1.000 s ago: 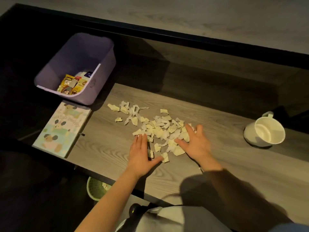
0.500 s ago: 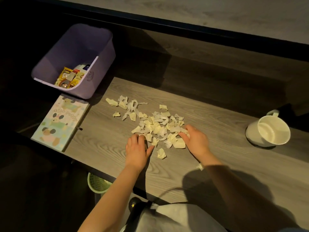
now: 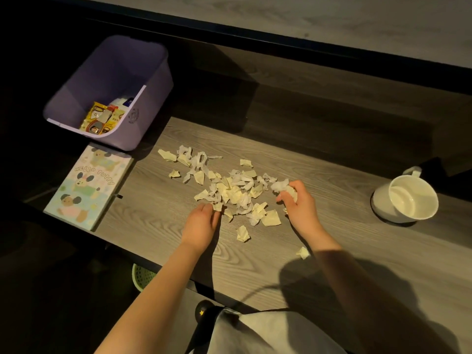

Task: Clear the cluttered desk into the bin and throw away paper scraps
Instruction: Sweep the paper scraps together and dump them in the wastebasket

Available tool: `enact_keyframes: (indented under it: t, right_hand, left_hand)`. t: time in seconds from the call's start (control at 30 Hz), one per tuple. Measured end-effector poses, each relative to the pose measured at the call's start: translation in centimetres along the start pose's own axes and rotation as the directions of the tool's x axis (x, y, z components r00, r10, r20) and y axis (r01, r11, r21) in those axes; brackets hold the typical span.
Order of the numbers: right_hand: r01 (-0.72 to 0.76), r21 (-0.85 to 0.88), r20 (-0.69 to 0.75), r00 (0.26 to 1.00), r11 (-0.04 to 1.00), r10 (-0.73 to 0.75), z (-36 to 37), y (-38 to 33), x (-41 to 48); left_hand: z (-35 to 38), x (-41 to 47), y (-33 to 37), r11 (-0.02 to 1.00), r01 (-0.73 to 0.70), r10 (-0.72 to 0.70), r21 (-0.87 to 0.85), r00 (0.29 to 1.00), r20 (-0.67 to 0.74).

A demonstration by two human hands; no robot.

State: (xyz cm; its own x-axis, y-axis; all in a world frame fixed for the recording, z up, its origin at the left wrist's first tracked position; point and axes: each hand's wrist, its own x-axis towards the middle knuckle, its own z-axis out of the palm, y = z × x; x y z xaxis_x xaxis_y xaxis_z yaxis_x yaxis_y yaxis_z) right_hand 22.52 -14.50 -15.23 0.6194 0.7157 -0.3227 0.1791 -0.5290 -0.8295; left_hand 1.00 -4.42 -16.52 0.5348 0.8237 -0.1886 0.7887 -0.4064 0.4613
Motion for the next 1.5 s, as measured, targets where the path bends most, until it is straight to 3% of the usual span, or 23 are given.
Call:
enact_keyframes:
  t: [0.2,0.43,0.5,0.67,0.8,0.93,1.03,1.2,1.27,1.37,1.5]
  right_hand:
    - [-0.017,0.077,0.037,0.999,0.997,0.015,-0.3,-0.9,-0.6]
    - [-0.026,0.194,0.004,1.0,0.981,0.026,0.7,-3.0,-1.6]
    - [-0.024,0.156,-0.001,1.0,0.987,0.024,1.1,-3.0,-1.7]
    - [-0.098,0.178,-0.025,0.994,0.979,0.104,1.2,-2.4,-1.6]
    - [-0.131,0.176,-0.016,0.991,0.976,0.135,0.2,-2.0,-2.0]
    - [-0.083,0.107,0.068,0.995,0.991,0.076,-0.2,-1.9,-2.8]
    - [-0.013,0.053,0.18,0.984,0.999,0.003,0.5,-1.5,-3.7]
    - [0.196,-0.246,0.402,0.912,0.949,-0.084,2.9,-0.2,-5.8]
    - [0.334,-0.384,0.501,0.858,0.861,-0.109,3.4,0.0,-6.8]
    - [0.51,-0.522,0.53,0.822,0.683,-0.209,4.0,0.1,-7.8]
    - [0.559,-0.549,0.505,0.814,0.622,-0.286,4.8,0.5,-8.3]
  left_hand:
    - [-1.1,-0.5,0.0,0.95,0.095,-0.111,-0.296,0.993,-0.036]
    - [-2.7,0.2,1.0,0.862,0.205,-0.256,-0.464,0.965,-0.05]
    - [-2.9,0.9,1.3,0.879,0.228,-0.258,-0.418,0.966,-0.015]
    - [-3.0,2.5,1.5,0.96,0.263,-0.246,-0.099,0.956,0.162]
    - [-2.3,3.0,1.8,0.964,0.267,-0.263,0.011,0.942,0.21]
    - [-1.7,2.9,1.8,0.978,0.203,-0.21,0.051,0.953,0.217]
    - [-1.7,2.6,1.6,0.99,0.134,-0.141,0.045,0.971,0.194]
    - [-1.7,1.2,0.2,0.995,0.07,-0.06,-0.069,0.989,0.138]
    - [-1.8,0.3,0.0,0.994,0.052,-0.041,-0.099,0.993,0.112]
    - [-2.0,-0.8,0.1,0.983,0.064,-0.052,-0.173,0.996,0.073]
    - [-2.1,-1.8,0.0,0.954,0.125,-0.111,-0.273,0.992,0.066]
